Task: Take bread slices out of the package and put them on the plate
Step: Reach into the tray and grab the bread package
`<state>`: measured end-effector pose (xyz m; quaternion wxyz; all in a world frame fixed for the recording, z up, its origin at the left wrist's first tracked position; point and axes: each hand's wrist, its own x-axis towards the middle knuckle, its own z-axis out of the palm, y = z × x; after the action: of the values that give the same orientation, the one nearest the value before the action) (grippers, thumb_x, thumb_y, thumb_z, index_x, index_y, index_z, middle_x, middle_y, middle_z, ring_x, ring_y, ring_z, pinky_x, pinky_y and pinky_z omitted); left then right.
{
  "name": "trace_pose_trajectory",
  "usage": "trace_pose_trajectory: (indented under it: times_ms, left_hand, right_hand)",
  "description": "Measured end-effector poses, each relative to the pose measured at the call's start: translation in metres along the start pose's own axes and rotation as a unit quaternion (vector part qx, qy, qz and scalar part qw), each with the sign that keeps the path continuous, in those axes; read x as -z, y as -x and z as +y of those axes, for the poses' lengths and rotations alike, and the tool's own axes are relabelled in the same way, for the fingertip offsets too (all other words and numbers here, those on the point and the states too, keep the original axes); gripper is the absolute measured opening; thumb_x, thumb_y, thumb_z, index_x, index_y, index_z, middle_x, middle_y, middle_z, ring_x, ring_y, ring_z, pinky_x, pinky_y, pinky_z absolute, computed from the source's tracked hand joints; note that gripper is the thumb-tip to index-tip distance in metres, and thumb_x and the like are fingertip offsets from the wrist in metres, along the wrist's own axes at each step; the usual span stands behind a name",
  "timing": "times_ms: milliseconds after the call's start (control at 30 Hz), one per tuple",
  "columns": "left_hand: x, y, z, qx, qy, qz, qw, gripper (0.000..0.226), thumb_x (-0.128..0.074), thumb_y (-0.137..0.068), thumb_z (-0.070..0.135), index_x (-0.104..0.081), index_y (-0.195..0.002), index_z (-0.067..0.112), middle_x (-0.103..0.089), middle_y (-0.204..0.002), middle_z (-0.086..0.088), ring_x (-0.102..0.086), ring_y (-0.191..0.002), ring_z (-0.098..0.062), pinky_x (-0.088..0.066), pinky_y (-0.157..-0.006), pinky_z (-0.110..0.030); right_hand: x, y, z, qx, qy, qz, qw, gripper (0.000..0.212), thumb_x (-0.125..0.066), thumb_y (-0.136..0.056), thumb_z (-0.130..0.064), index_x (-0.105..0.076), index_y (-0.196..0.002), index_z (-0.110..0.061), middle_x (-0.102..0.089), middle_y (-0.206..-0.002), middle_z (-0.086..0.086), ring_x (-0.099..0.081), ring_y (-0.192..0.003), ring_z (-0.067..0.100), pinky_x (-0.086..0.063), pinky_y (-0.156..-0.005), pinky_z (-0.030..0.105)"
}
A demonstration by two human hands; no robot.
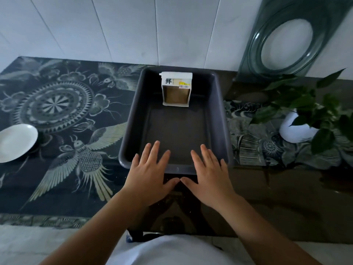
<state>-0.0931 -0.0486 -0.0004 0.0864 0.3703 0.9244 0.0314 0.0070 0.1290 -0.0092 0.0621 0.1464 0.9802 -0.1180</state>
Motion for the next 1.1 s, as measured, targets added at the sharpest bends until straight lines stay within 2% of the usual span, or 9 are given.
trace_pose_trajectory:
  times_ms: [200,433,833,933,1000,1100]
  left_hand:
    - [0.002,-0.019,-0.020,-0.024,0.015,-0.003,1.000,0.090,-0.020,-0.079,0.081,-0.011,-0.152,0.028,0.002,-0.164,-0.010,0.006,-0.149,-0.031,-0.013,-0.116,-0.057]
    - [0.002,-0.050,-0.025,-0.010,0.023,-0.001,1.000,0.091,-0.019,-0.076,0.082,-0.006,-0.151,0.030,0.006,-0.164,-0.008,0.008,-0.149,-0.029,-0.009,-0.116,-0.057]
    - [0.012,-0.165,-0.047,-0.011,0.002,-0.005,1.000,0.089,-0.027,-0.078,0.078,-0.014,-0.150,0.028,-0.005,-0.164,-0.008,-0.002,-0.149,-0.028,-0.016,-0.114,-0.059]
    - [0.025,-0.209,-0.060,-0.043,-0.004,0.014,0.999,0.084,-0.039,-0.082,0.070,-0.022,-0.150,0.024,-0.018,-0.163,-0.006,-0.012,-0.149,-0.024,-0.021,-0.113,-0.059]
    - [0.036,-0.243,-0.071,-0.073,-0.006,0.037,0.997,0.077,-0.047,-0.086,0.060,-0.028,-0.149,0.021,-0.028,-0.160,-0.004,-0.020,-0.147,-0.022,-0.023,-0.113,-0.057]
    - [0.050,-0.293,-0.082,-0.123,0.009,0.090,0.988,0.062,-0.060,-0.088,0.039,-0.044,-0.142,0.013,-0.046,-0.150,-0.009,-0.036,-0.141,-0.027,-0.031,-0.109,-0.055]
  right_hand:
    - [0.002,-0.014,-0.007,-0.033,-0.005,0.001,0.999,0.085,-0.035,-0.088,-0.073,-0.004,-0.155,-0.029,0.008,-0.167,0.003,0.003,-0.152,0.023,-0.008,-0.118,0.056]
    - [0.008,-0.049,-0.001,-0.030,-0.012,-0.017,0.999,0.085,-0.033,-0.087,-0.074,-0.003,-0.154,-0.032,0.010,-0.167,0.001,0.005,-0.152,0.022,-0.005,-0.118,0.056]
    - [0.017,-0.168,0.036,-0.023,-0.015,-0.017,0.999,0.085,-0.039,-0.087,-0.071,-0.011,-0.154,-0.027,0.000,-0.167,0.007,-0.006,-0.151,0.027,-0.016,-0.116,0.057]
    - [0.025,-0.214,0.042,-0.004,-0.015,0.014,1.000,0.082,-0.047,-0.087,-0.066,-0.022,-0.152,-0.022,-0.013,-0.165,0.011,-0.016,-0.149,0.029,-0.023,-0.114,0.055]
    - [0.036,-0.252,0.045,0.011,-0.023,0.054,0.998,0.075,-0.054,-0.087,-0.060,-0.035,-0.147,-0.018,-0.029,-0.160,0.011,-0.027,-0.145,0.030,-0.031,-0.112,0.052]
    - [0.054,-0.308,0.050,0.032,-0.056,0.131,0.989,0.056,-0.066,-0.086,-0.045,-0.056,-0.131,-0.012,-0.055,-0.139,0.009,-0.050,-0.126,0.030,-0.046,-0.098,0.047]
